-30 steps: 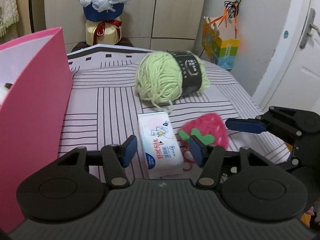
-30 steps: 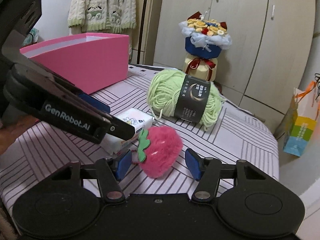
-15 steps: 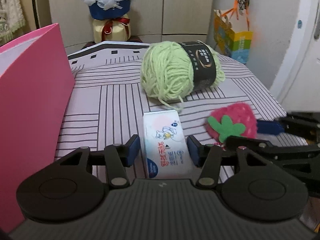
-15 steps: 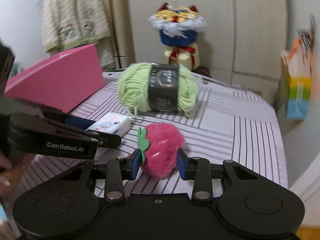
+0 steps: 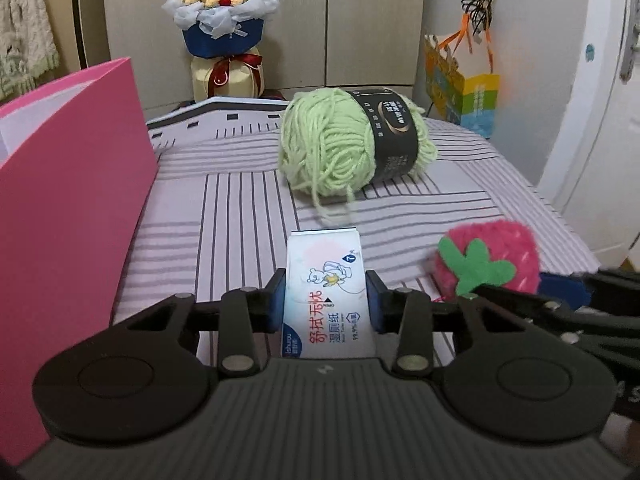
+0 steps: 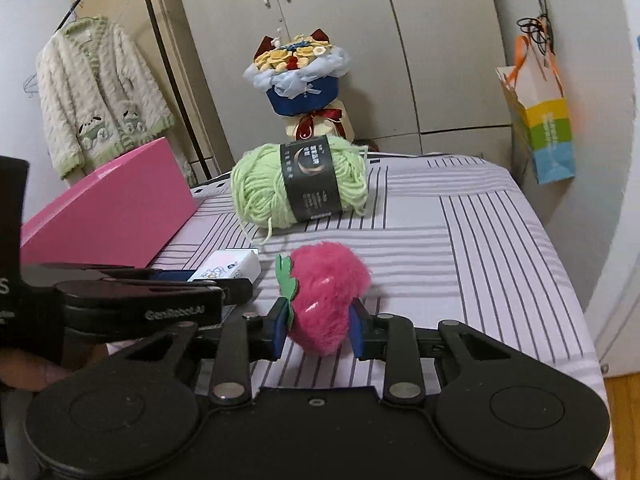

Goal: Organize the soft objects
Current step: 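Close the left gripper on the wipes pack while the right grasps the strawberry pouch, then carry the wipes pack and strawberry pouch over the pink box with both grippers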

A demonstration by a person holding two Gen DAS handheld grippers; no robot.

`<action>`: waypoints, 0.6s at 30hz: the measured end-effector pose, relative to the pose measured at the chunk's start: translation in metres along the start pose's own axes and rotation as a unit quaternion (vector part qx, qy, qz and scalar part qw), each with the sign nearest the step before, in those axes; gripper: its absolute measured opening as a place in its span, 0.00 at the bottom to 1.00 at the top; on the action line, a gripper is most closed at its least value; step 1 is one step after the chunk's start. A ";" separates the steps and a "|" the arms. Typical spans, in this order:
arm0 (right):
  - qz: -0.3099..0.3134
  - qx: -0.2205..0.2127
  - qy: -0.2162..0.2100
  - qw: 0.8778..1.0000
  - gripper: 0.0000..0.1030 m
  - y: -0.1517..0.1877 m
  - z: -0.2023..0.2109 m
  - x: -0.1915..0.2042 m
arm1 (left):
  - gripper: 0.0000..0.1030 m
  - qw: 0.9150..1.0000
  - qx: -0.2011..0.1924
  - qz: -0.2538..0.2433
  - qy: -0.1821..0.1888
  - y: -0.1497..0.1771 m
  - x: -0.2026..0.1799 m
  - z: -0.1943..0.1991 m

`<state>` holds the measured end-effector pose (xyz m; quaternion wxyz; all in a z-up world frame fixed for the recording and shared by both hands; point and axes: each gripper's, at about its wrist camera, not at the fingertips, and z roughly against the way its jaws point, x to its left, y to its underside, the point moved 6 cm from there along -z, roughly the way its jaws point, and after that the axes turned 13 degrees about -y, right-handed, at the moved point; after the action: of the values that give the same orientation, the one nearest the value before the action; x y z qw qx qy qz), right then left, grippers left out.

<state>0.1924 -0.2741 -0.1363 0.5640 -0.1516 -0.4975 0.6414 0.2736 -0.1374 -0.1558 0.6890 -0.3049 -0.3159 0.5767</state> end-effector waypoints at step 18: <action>0.014 0.013 -0.042 0.999 0.34 0.025 0.051 0.074 | 0.37 0.995 -0.028 0.027 0.090 0.028 0.055 0.118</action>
<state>0.1162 -0.2296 -0.1060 0.5352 -0.1238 -0.5102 0.6617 0.1713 -0.0723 -0.1009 0.6901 -0.3831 -0.2597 0.5563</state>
